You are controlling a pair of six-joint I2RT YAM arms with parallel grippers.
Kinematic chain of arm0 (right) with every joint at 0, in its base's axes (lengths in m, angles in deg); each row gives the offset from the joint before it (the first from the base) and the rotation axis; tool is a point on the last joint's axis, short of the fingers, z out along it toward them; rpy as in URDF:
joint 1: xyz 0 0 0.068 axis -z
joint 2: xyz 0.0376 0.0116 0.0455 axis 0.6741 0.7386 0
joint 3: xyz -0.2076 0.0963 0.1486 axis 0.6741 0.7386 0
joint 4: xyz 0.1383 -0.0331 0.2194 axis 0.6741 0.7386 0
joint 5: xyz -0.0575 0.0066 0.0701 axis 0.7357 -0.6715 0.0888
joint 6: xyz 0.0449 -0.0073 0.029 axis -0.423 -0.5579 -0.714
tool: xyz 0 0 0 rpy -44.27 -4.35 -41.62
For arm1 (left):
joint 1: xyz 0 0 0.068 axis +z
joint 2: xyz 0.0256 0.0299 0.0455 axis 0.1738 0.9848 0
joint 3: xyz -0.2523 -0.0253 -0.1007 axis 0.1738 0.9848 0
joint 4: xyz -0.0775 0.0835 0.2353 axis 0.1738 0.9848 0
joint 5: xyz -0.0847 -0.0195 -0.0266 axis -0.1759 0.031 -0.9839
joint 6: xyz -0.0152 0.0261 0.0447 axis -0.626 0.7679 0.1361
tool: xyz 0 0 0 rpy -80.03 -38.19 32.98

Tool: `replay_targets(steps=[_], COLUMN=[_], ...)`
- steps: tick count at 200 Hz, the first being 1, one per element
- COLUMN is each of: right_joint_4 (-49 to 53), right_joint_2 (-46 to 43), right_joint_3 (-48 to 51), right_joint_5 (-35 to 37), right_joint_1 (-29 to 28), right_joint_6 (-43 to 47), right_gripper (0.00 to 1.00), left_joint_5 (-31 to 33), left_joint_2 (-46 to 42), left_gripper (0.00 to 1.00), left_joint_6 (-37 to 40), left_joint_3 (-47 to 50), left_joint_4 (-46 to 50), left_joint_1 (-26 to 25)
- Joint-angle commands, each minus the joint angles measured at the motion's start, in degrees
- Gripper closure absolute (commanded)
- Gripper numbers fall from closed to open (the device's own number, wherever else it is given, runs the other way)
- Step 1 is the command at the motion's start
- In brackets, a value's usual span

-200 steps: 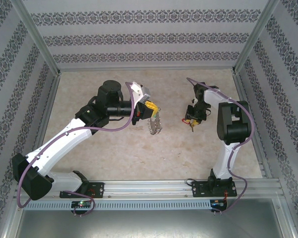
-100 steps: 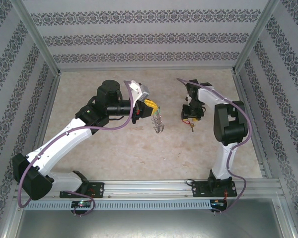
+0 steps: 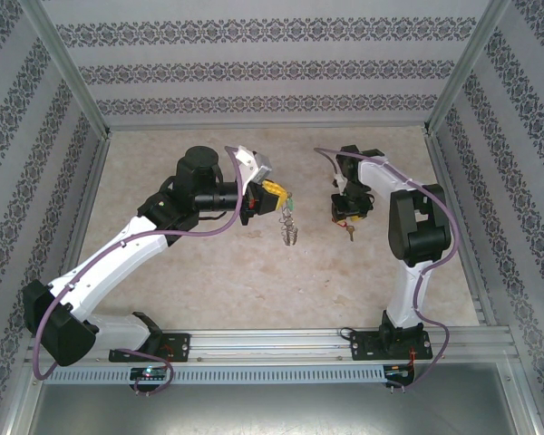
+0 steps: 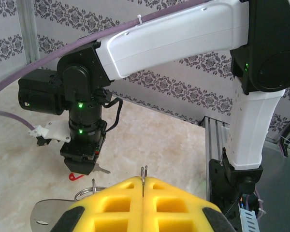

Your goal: Put the keys on the keyring

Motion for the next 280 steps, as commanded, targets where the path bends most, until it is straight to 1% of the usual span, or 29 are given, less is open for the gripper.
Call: replay_targets(steps=[1, 65, 280], right_joint_4=[1.78, 2.34, 2.13], right_joint_2=[-0.53, 0.96, 3.36], right_joint_3=[-0.87, -1.68, -0.96], right_joint_5=[-0.24, 1.17, 1.7], right_joint_1=[-0.57, -0.57, 0.66], right_joint_6=[2.56, 2.66, 3.67], right_gripper=[0.63, 0.69, 0.71], left_joint_5=[-0.48, -0.48, -1.45], left_joint_2=[-1.19, -1.4, -0.31], left_gripper=[1.0, 1.0, 1.0], left_joint_6=[-1.47, -3.31, -4.04], left_joint_3=[-0.08, 0.45, -0.13], left_joint_4=[-4.76, -6.59, -7.66], left_joint_1=[0.6, 0.61, 1.22])
